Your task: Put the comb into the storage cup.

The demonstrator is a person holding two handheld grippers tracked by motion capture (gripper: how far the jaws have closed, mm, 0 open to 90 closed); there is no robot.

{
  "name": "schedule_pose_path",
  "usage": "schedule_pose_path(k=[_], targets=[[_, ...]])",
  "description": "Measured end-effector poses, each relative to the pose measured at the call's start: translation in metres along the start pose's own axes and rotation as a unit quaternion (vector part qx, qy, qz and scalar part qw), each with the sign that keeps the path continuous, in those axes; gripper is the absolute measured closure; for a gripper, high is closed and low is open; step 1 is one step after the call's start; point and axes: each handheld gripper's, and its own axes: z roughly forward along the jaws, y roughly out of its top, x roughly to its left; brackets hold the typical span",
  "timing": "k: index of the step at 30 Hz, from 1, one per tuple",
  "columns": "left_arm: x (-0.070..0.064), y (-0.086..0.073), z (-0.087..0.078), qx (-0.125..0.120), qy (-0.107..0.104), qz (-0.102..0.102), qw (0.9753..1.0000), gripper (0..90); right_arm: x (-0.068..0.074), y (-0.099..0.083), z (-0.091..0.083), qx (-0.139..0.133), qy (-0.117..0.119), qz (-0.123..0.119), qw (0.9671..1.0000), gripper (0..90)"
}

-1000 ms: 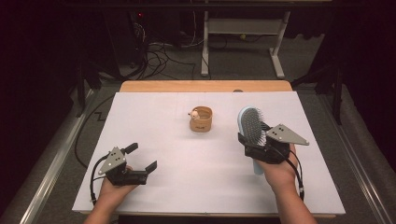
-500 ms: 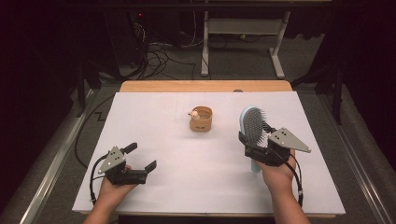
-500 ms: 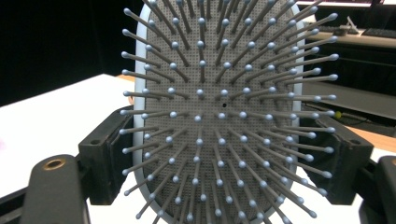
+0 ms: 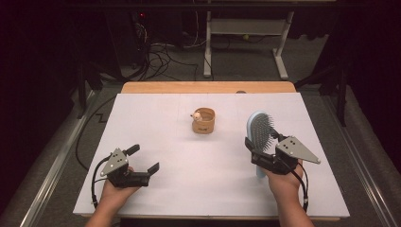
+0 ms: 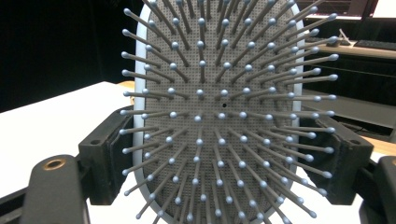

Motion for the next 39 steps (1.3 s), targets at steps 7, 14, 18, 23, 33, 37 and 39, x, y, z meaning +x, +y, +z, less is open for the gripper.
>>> schedule_pose_path(k=[7, 14, 18, 23, 33, 37, 39], targets=[[0.000, 0.000, 0.001, -0.002, 0.000, -0.002, 1.0000, 0.0, -0.001, -0.001, -0.002, -0.001, -0.003, 0.002, 1.0000, 20.6], [-0.002, 0.002, 0.002, -0.003, -0.003, -0.004, 1.0000, 0.0, 0.000, 0.000, -0.003, -0.003, -0.008, -0.001, 1.0000, 20.6], [-0.006, 0.008, 0.006, 0.001, -0.004, 0.003, 1.0000, 0.0, 0.002, 0.001, -0.003, -0.004, -0.008, -0.006, 0.9999, 20.6], [-0.010, 0.018, 0.013, 0.009, -0.008, 0.016, 0.9998, 0.0, 0.003, 0.002, -0.004, -0.007, -0.009, -0.010, 0.9999, 20.6], [-0.020, 0.039, 0.035, 0.002, -0.027, 0.024, 0.9993, 0.0, 0.003, 0.001, -0.004, -0.007, -0.012, -0.010, 0.9999, 20.6], [-0.027, 0.044, 0.047, 0.001, -0.037, 0.030, 0.9989, 0.0, 0.004, 0.001, -0.004, -0.008, -0.012, -0.014, 0.9998, 20.6], [-0.029, 0.046, 0.053, -0.001, -0.041, 0.028, 0.9987, 0.6, 0.004, 0.001, -0.004, -0.009, -0.013, -0.012, 0.9998, 20.6]])
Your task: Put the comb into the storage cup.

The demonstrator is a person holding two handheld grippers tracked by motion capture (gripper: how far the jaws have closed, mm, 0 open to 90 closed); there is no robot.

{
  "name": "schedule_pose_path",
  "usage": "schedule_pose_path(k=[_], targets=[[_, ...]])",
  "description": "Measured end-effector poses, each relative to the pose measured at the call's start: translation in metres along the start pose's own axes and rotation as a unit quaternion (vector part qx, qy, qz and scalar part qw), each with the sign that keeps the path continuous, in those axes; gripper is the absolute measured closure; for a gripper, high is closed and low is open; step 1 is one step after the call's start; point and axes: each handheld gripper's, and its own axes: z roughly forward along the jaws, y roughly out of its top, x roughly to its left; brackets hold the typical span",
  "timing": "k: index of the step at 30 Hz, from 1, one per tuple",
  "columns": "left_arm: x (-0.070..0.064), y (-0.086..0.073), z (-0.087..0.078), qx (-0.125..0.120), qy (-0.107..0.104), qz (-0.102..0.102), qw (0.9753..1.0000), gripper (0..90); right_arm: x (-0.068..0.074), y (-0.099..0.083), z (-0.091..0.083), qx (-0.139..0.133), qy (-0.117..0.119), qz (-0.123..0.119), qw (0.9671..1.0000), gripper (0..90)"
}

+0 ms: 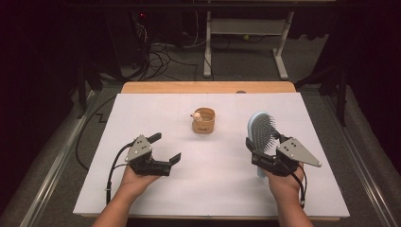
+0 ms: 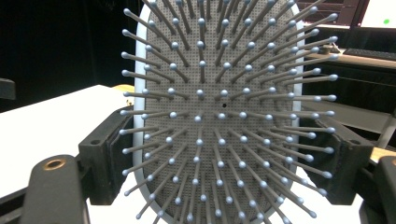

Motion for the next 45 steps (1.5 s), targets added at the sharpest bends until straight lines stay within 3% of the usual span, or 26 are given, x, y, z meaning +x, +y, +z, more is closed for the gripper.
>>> schedule_pose_path(k=[10, 21, 25, 34, 39, 45], targets=[[-0.010, 0.008, 0.027, -0.013, -0.028, -0.003, 0.9995, 0.1, 0.002, 0.000, 0.000, -0.003, -0.003, -0.001, 1.0000, 20.6], [-0.017, 0.011, 0.045, -0.009, -0.047, 0.000, 0.9988, 0.0, -0.001, 0.000, -0.003, -0.007, -0.012, 0.000, 0.9999, 20.6], [-0.021, 0.011, 0.048, -0.010, -0.056, 0.006, 0.9984, 0.0, -0.002, 0.001, -0.004, -0.008, -0.014, -0.001, 0.9999, 20.6], [-0.026, 0.006, 0.050, 0.015, -0.063, 0.019, 0.9977, 0.0, 0.001, 0.001, -0.003, -0.007, -0.014, -0.003, 0.9999, 20.6], [-0.029, 0.005, 0.048, 0.005, -0.073, 0.010, 0.9973, 0.0, 0.004, 0.004, 0.001, -0.010, -0.008, -0.006, 0.9999, 20.6], [-0.029, 0.005, 0.048, 0.003, -0.065, 0.012, 0.9978, 0.0, 0.010, 0.009, 0.017, -0.011, 0.004, -0.011, 0.9999, 20.6]])
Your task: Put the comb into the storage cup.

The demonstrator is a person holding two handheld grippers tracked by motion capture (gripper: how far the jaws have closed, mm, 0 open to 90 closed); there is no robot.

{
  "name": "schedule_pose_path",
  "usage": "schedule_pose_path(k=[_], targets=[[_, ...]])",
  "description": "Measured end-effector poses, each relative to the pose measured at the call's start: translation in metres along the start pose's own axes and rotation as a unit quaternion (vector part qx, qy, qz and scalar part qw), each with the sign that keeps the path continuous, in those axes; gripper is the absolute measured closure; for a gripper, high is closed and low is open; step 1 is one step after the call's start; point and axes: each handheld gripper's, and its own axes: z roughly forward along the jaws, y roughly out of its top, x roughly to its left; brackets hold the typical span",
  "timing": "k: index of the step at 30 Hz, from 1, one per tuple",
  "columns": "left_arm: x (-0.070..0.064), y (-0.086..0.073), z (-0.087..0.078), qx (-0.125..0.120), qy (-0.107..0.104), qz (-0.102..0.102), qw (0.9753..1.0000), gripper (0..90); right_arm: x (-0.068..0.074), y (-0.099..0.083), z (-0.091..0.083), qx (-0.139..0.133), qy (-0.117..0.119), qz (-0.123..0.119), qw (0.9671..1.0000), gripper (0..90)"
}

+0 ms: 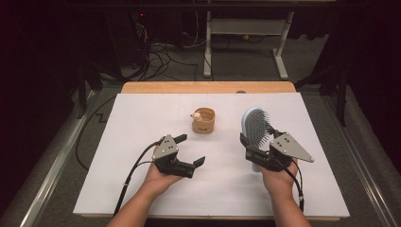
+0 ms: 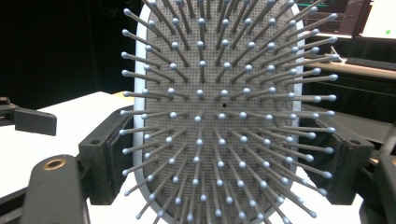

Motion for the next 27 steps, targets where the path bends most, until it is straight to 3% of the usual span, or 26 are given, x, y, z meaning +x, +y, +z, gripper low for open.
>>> schedule_pose_path(k=[14, 27], targets=[[-0.004, 0.005, -0.010, -0.010, -0.006, 0.004, 0.9999, 0.0, 0.028, 0.016, 0.027, -0.020, 0.017, -0.020, 0.9995, 20.6], [-0.006, 0.008, -0.017, -0.022, -0.006, -0.002, 0.9997, 0.2, 0.043, 0.003, 0.022, -0.001, 0.032, -0.041, 0.9986, 20.6]])
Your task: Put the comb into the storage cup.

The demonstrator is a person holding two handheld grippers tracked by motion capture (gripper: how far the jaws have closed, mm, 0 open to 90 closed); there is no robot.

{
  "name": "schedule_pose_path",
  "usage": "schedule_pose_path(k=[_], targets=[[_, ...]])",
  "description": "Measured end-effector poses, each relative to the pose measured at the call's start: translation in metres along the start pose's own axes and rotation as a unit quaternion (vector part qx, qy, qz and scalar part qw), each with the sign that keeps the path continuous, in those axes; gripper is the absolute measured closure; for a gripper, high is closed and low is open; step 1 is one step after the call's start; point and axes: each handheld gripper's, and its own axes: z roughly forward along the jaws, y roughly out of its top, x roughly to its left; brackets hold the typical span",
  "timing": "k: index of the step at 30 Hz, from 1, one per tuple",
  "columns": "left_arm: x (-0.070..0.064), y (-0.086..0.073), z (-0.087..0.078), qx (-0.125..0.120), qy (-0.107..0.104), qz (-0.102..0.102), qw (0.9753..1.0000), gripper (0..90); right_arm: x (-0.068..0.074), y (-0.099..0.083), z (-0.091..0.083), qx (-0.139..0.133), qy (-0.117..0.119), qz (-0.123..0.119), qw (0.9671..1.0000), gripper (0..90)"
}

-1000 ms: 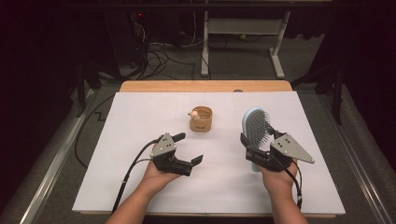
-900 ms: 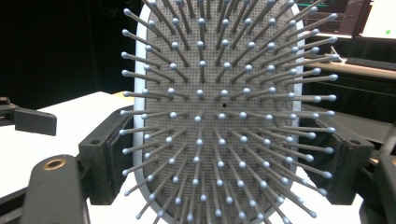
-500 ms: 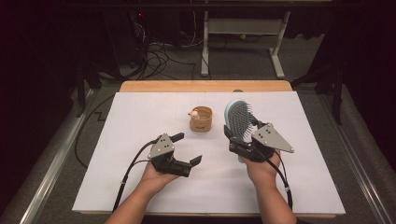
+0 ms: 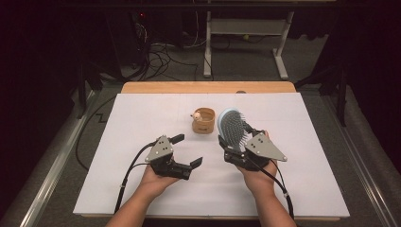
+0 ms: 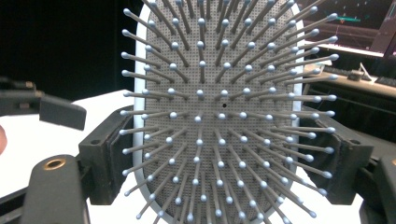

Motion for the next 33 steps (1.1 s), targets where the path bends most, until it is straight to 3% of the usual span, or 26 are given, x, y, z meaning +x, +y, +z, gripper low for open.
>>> schedule_pose_path(k=[7, 15, 33], targets=[[-0.004, 0.001, -0.003, -0.003, -0.006, -0.001, 1.0000, 0.4, -0.001, -0.011, -0.005, 0.011, -0.005, 0.007, 0.9999, 20.6], [-0.005, 0.007, -0.009, -0.014, -0.010, -0.008, 0.9998, 0.9, 0.011, -0.014, -0.004, 0.017, 0.001, -0.008, 0.9998, 20.6], [-0.013, 0.016, -0.013, -0.019, -0.016, 0.000, 0.9997, 0.9, 0.030, -0.017, 0.000, 0.016, 0.011, -0.031, 0.9993, 20.6]])
